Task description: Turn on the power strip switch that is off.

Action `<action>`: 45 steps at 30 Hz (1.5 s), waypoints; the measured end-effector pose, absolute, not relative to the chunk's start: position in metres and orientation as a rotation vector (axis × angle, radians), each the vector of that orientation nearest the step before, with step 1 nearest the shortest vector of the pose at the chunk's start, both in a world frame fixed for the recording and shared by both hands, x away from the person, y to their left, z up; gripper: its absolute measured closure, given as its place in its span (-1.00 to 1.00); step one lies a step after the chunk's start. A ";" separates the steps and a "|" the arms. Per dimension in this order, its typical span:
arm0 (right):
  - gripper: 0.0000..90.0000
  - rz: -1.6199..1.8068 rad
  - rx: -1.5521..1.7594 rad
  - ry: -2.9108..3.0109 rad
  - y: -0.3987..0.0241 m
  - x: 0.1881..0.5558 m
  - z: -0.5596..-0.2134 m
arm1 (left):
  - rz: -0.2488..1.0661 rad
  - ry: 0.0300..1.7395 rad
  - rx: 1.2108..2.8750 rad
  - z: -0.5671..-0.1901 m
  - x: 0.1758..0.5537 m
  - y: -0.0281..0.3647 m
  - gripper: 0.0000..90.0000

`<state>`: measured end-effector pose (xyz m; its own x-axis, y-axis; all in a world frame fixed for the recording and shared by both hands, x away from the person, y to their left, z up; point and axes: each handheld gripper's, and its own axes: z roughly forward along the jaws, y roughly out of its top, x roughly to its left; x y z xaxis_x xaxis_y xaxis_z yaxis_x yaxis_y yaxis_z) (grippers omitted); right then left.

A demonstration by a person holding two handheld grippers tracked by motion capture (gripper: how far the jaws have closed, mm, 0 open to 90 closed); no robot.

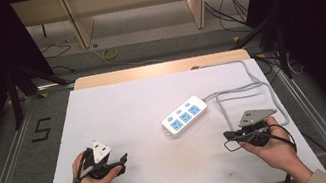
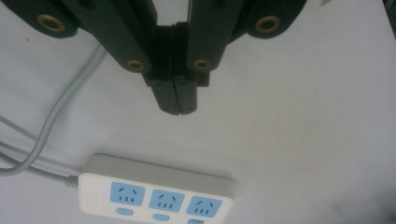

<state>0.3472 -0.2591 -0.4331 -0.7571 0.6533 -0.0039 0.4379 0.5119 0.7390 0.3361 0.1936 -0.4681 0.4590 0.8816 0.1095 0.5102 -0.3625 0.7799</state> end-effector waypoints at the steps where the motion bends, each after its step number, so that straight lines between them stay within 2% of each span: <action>1: 1.00 1.085 0.915 2.479 -0.258 0.348 -0.433 | 0.696 1.157 2.027 -0.468 0.336 0.194 -0.48; 45: 1.00 1.044 0.914 2.508 -0.234 0.369 -0.423 | 0.709 1.162 2.017 -0.467 0.337 0.194 -0.48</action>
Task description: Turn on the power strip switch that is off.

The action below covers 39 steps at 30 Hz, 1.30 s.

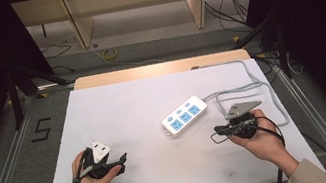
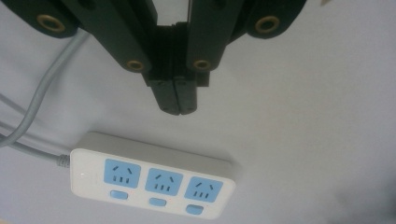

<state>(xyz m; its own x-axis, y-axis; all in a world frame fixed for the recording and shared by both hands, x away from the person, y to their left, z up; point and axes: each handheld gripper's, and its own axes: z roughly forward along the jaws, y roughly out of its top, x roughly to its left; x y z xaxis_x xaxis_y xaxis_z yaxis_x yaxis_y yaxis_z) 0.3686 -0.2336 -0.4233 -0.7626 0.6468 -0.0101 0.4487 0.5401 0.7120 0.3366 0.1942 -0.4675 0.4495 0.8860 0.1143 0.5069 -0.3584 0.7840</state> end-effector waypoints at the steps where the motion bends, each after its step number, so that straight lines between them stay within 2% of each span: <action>1: 1.00 1.042 0.915 2.508 -0.233 0.369 -0.423 | 0.709 1.163 2.017 -0.467 0.337 0.194 -0.48; 39: 1.00 0.993 0.884 2.558 -0.204 0.391 -0.414 | 0.712 1.161 2.013 -0.467 0.337 0.194 -0.49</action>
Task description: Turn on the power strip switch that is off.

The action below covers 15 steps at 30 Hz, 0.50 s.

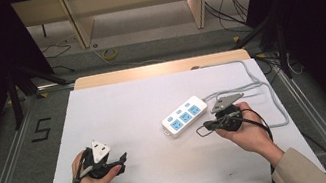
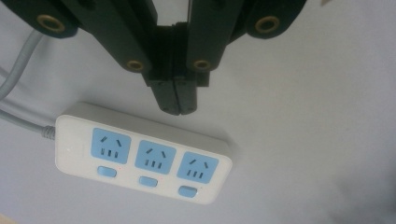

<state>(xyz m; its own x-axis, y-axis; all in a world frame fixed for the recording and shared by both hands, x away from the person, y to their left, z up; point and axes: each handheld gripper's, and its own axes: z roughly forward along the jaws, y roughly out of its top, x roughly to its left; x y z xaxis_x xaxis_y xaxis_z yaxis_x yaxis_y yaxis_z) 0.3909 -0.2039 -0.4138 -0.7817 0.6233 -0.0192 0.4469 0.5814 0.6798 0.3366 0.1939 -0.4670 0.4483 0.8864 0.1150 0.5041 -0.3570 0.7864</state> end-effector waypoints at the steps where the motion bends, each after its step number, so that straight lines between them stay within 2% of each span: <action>1: 1.00 0.994 0.884 2.558 -0.203 0.392 -0.413 | 0.712 1.161 2.013 -0.467 0.337 0.194 -0.49; 15: 1.00 0.978 0.886 2.569 -0.199 0.396 -0.411 | 0.713 1.161 2.014 -0.467 0.337 0.194 -0.48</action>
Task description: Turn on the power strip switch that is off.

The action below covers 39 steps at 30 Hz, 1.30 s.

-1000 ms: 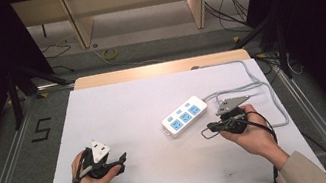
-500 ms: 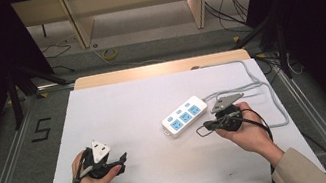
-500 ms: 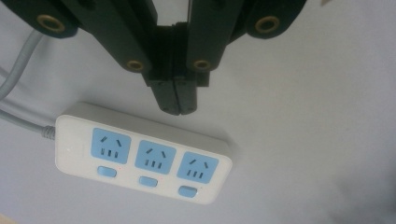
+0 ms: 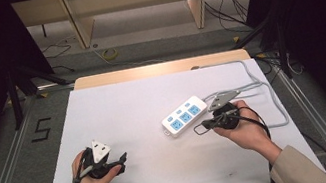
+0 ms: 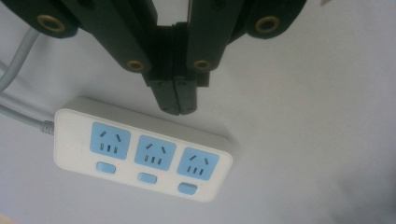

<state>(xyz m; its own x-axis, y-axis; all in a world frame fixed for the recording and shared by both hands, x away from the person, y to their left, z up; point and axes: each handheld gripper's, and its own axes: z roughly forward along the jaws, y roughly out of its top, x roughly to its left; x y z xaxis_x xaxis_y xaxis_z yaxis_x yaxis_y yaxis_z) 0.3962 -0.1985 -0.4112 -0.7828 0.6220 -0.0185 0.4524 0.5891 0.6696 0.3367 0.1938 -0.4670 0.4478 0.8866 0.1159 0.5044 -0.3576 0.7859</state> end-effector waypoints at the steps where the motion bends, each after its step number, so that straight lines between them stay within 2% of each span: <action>1: 1.00 0.975 0.885 2.570 -0.198 0.397 -0.411 | 0.714 1.159 2.015 -0.467 0.337 0.194 -0.48; 39: 1.00 0.912 0.887 2.608 -0.188 0.411 -0.407 | 0.712 1.154 2.016 -0.467 0.337 0.193 -0.49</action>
